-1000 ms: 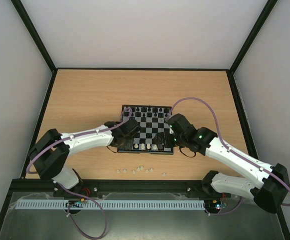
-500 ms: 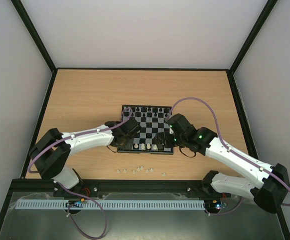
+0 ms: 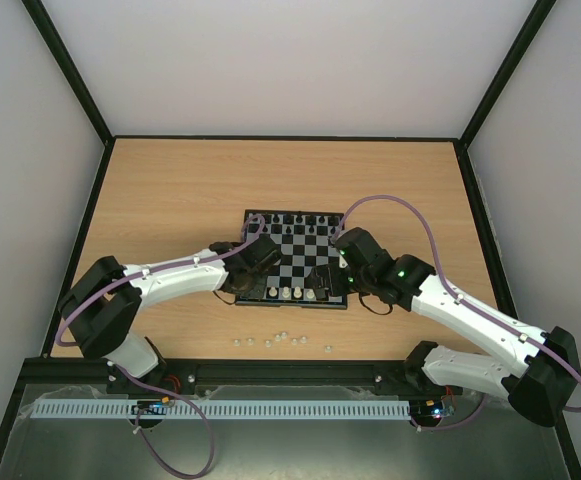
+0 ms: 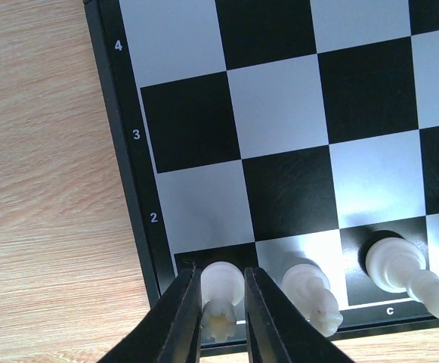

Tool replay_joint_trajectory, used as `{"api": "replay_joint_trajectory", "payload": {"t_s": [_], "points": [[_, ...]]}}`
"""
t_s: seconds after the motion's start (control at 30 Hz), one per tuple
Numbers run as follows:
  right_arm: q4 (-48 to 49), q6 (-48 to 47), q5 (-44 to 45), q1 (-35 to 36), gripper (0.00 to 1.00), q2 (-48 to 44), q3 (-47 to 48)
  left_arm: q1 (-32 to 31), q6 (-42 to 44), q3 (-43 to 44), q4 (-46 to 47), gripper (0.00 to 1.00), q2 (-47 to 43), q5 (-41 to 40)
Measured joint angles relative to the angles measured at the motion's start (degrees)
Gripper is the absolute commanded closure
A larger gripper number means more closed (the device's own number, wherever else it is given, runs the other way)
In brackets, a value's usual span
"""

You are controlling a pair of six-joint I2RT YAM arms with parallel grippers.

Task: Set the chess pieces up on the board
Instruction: Place the chess piece on the chessboard, then pick up the chess piece at the center of the board.

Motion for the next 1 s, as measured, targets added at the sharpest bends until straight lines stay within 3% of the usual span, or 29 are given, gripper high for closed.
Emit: {"api": "replay_joint_trajectory", "payload": {"t_s": [0.33,0.53,0.8,0.9,1.0], "points": [[0.39,-0.02,-0.09,0.00,0.01,0.02,-0.07,0.00,0.11,0.00,0.02,0.73,0.00,0.37],[0.39,-0.04,-0.13,0.00,0.01,0.02,-0.07,0.00,-0.02,0.00,-0.13,0.60,-0.09,0.15],[0.42,-0.15,-0.11,0.00,0.01,0.02,-0.07,0.04,0.02,3.08,-3.10,0.27,-4.26,-2.47],[0.42,-0.15,0.04,0.00,0.01,0.09,-0.07,0.07,0.37,4.11,-3.15,0.02,-7.15,-3.19],[0.39,-0.15,0.31,0.00,0.01,0.46,-0.07,0.17,0.79,4.24,-3.08,0.01,-9.51,-3.82]]}}
